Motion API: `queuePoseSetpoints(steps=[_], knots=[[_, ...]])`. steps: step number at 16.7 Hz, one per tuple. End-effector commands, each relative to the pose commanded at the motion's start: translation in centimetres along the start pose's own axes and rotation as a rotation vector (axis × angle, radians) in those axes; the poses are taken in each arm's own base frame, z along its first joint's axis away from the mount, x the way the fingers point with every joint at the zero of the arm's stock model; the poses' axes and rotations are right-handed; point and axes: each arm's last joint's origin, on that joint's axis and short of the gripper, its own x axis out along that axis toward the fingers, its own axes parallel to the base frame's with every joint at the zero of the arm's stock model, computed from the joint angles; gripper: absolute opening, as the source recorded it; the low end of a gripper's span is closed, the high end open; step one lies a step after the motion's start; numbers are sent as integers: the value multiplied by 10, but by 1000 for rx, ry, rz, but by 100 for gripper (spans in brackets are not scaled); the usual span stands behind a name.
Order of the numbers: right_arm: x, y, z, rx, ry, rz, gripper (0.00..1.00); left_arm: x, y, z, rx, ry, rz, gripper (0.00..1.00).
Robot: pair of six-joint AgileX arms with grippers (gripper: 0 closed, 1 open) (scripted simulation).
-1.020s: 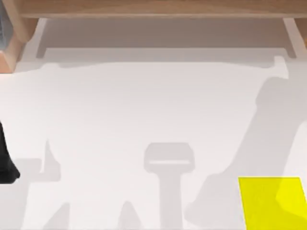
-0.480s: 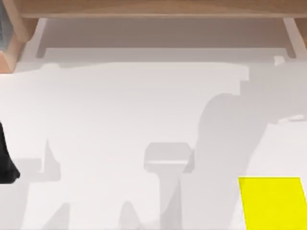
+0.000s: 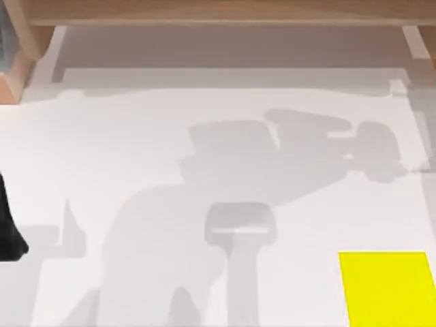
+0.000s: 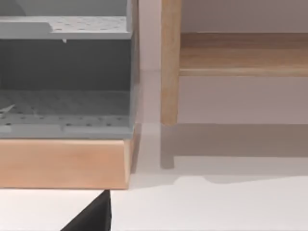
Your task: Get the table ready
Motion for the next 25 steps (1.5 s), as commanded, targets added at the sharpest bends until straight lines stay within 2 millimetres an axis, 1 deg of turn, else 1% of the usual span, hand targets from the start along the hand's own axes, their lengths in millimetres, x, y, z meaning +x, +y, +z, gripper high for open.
queuePoseSetpoints(steps=[3, 6, 8, 11, 15, 18, 21, 25], knots=[[-7, 38, -34, -28, 7, 37, 0, 0, 0, 0, 0, 0, 0, 100], [-4, 70, -77, -59, 44, 66, 0, 0, 0, 0, 0, 0, 0, 100], [0, 87, -107, -81, 78, 79, 0, 0, 0, 0, 0, 0, 0, 100], [10, 104, -154, -117, 136, 87, 0, 0, 0, 0, 0, 0, 0, 100], [24, 115, -211, -162, 210, 80, 0, 0, 0, 0, 0, 0, 0, 100], [32, 116, -243, -190, 252, 68, 0, 0, 0, 0, 0, 0, 0, 100], [37, 115, -263, -208, 277, 57, 0, 0, 0, 0, 0, 0, 0, 100], [38, 114, -266, -211, 282, 55, 0, 0, 0, 0, 0, 0, 0, 100]])
